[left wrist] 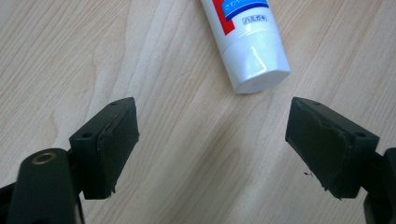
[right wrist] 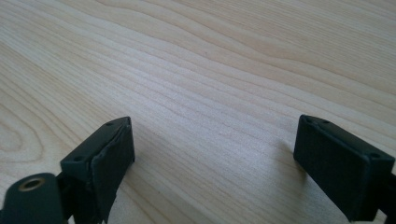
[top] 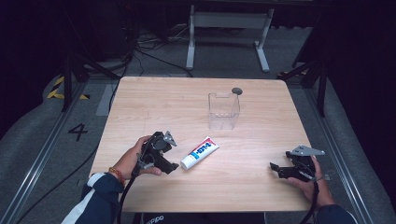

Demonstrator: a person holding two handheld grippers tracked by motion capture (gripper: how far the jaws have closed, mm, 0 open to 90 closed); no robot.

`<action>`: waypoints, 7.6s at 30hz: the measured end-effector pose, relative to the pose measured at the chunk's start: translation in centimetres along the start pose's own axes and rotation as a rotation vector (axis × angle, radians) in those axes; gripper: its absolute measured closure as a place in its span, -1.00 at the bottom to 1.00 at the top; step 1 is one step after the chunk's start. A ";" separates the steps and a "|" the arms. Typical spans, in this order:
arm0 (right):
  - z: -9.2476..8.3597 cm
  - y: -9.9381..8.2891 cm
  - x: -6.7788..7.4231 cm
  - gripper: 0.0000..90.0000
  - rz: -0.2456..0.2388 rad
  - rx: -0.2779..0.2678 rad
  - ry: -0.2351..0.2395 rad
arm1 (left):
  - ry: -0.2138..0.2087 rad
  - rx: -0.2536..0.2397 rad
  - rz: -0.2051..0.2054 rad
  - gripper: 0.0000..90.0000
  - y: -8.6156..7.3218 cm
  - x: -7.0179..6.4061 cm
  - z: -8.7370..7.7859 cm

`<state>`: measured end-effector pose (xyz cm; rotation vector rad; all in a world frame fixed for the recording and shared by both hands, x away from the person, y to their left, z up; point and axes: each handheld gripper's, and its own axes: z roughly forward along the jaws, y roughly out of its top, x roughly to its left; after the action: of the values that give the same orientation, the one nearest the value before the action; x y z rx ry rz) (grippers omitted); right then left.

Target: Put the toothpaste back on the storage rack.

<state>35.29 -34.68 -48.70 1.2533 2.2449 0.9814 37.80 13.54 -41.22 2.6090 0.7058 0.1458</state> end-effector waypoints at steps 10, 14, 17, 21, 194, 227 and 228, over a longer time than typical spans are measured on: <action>0.0 0.0 0.0 -0.72 0.000 0.000 0.000 | -0.025 0.006 0.013 -0.60 1.6 -0.7 0.9; 0.0 0.0 0.0 -0.72 0.000 0.000 0.000 | -0.043 0.008 0.013 -0.60 2.5 -0.8 1.5; 0.0 0.0 0.0 -0.72 0.000 0.000 0.000 | -0.053 0.009 0.008 -0.61 3.3 -0.6 2.2; 0.0 0.0 0.0 -0.72 0.000 0.000 0.000 | -0.068 0.034 0.006 -0.61 4.4 -0.5 3.1; 0.0 0.0 -0.1 -0.72 -0.007 -0.002 0.006 | -0.011 -0.706 -0.038 0.54 20.3 8.5 2.0; 0.0 0.0 -0.1 -0.72 -0.006 0.000 0.007 | -0.015 -0.679 -0.073 0.53 18.7 8.8 5.7; 0.0 0.0 -0.1 -0.72 -0.001 -0.002 0.009 | -0.016 -0.687 -0.074 0.53 18.6 8.7 5.8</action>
<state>35.29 -34.75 -48.69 1.2496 2.2508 0.9903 55.03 1.28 -38.47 1.9245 0.6084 0.2879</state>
